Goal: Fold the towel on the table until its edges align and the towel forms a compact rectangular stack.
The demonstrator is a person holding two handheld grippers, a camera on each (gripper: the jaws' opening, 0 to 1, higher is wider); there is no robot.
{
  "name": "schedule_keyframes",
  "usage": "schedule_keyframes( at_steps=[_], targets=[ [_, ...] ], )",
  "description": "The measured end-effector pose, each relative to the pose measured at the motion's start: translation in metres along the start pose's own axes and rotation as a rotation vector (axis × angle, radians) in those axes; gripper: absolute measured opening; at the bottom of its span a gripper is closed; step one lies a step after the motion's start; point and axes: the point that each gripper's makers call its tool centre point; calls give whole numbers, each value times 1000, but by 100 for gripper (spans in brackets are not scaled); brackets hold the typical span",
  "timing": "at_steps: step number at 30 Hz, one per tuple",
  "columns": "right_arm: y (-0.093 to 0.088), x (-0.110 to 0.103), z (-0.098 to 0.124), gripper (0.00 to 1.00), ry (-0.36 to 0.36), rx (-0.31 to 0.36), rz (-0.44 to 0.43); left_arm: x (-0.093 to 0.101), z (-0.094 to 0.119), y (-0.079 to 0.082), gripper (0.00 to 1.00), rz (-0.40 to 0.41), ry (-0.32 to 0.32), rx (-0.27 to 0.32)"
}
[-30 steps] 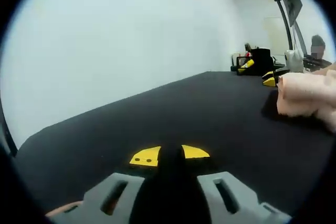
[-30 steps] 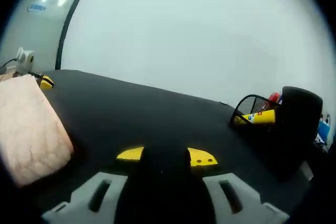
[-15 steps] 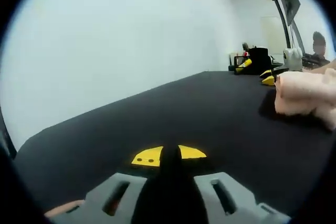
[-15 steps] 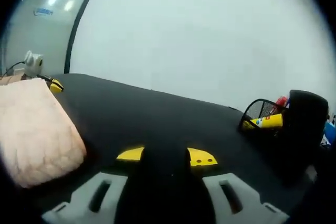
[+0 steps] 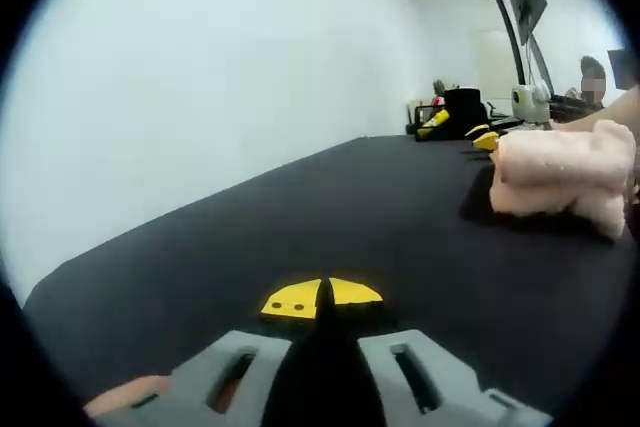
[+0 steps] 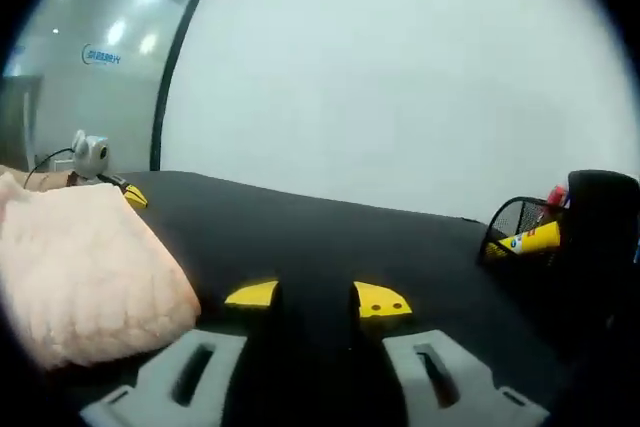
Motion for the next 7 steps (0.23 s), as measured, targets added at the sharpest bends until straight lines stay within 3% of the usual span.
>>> schedule_keyframes(
  at_steps=[4,7],
  targets=[
    [0,-2,-4,26,32,5,14,39,3,7,4,-57,-101,15],
    [-4,-7,-6,26,36,-13,26,34,2,8,4,-53,-104,17]
  ],
)
Point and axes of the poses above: the point that each gripper's makers call its tool centre point, and the gripper's own axes: z roughly backward along the fingers, x roughly to its right, y roughly out of its top, and after that the axes turned 12 degrees about x, right-handed
